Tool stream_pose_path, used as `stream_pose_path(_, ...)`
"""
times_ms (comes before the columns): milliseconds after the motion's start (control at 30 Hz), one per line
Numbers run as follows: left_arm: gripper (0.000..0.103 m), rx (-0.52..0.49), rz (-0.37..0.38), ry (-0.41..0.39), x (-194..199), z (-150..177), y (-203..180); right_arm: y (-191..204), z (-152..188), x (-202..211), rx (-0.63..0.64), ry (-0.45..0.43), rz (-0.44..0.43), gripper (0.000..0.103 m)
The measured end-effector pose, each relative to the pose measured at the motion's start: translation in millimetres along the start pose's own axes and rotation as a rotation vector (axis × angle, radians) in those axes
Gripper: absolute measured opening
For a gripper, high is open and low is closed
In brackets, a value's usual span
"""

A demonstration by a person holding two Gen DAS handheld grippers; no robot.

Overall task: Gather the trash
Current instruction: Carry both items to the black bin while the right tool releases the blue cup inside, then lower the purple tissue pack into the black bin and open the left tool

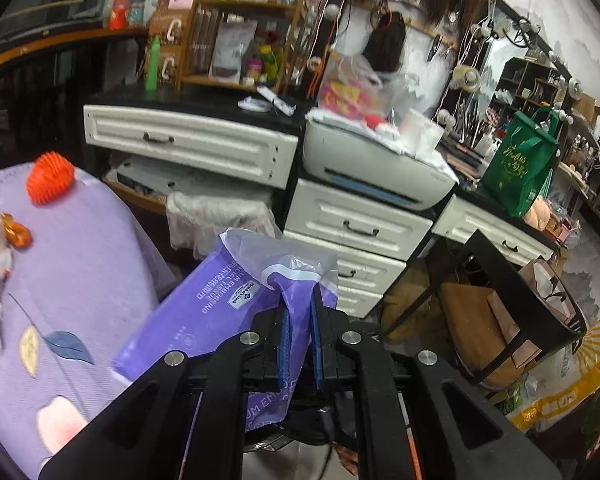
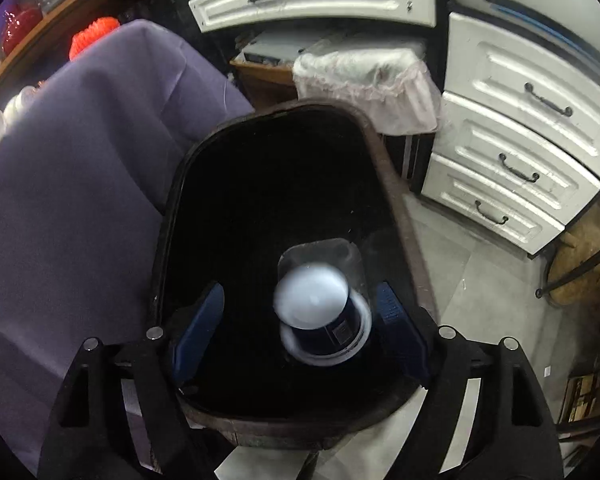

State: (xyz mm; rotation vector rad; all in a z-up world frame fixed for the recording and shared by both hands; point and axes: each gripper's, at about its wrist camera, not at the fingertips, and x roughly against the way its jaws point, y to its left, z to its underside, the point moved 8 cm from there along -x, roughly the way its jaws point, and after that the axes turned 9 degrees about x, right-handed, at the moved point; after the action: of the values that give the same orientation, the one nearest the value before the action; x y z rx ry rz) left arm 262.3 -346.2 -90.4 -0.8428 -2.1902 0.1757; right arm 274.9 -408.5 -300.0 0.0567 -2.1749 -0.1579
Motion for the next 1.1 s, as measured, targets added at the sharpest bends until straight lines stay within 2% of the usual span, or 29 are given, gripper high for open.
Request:
stream_pose_path(133, 0.01, 0.017, -0.005, 0.037, -21, 7, 0, -14, 7, 25, 0.001, -0.041, 0.051, 0.079)
stream_pose_path(367, 0.01, -0.009, 0.013, 0.07, -48, 20, -18, -49, 32, 58, -0.077, -0.092, 0.128, 0.079)
stream_pose_path(733, 0.01, -0.013, 0.012, 0.084, -75, 36, -33, -82, 71, 74, -0.167, -0.076, 0.163, 0.079)
stream_pose_path(1100, 0.011, 0.009, -0.057, 0.137, -104, 60, -6, -87, 82, 74, -0.189, -0.065, 0.167, 0.079)
